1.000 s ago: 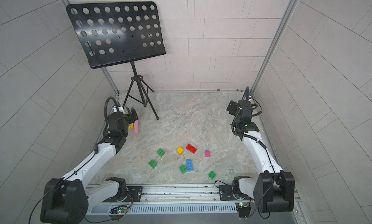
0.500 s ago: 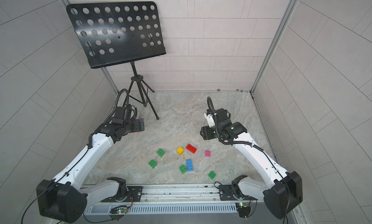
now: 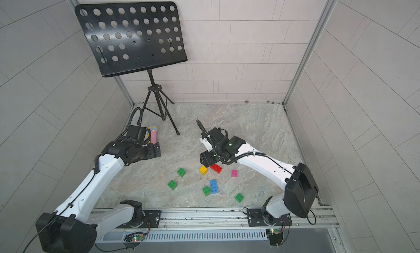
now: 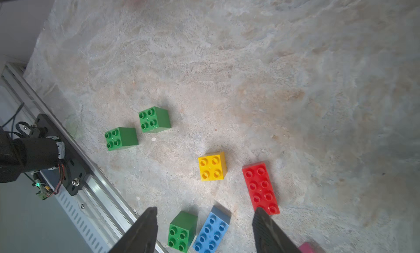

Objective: Assemble the letter r with lego
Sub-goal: Pick up the lego brick from the center of the board.

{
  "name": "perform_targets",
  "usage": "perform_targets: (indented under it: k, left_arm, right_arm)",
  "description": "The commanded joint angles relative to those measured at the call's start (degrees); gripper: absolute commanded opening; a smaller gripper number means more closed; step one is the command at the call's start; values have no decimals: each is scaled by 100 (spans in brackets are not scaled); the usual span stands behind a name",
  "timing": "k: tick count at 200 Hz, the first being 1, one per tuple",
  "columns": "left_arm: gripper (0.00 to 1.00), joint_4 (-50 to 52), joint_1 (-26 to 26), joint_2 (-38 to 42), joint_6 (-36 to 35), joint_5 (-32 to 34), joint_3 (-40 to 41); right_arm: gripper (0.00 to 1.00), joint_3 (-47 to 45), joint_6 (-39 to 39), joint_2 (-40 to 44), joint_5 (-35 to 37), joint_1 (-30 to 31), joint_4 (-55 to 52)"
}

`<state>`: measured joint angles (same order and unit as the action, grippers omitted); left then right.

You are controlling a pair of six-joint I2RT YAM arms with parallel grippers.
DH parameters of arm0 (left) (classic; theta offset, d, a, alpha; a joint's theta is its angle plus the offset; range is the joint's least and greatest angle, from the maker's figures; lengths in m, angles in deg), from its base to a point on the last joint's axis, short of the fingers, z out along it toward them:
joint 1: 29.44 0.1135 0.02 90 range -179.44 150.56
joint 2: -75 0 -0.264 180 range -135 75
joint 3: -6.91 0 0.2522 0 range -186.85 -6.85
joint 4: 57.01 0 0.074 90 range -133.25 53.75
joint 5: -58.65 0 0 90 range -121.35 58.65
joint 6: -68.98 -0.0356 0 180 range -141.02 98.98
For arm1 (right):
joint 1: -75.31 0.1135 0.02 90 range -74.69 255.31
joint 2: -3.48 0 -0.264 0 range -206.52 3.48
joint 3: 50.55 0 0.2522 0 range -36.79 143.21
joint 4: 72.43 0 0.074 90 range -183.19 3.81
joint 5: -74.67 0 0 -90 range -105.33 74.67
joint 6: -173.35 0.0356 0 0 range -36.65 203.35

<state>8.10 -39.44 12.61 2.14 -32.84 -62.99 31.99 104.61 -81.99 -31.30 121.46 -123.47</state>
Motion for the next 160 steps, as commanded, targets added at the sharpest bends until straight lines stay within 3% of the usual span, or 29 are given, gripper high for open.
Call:
perform_targets:
  k: [1,78,160]
  left_arm:
    - [98,177,33,278,168,-221,83]
    - [98,12,40,1148,312,-221,659]
    - [99,-104,33,1306,275,-312,754]
  right_arm:
    - [69,72,-88,-434,216,193,6]
    - [68,371,-385,-1557,576,482,-260]
    - [62,895,-413,-2217,909,532,-692]
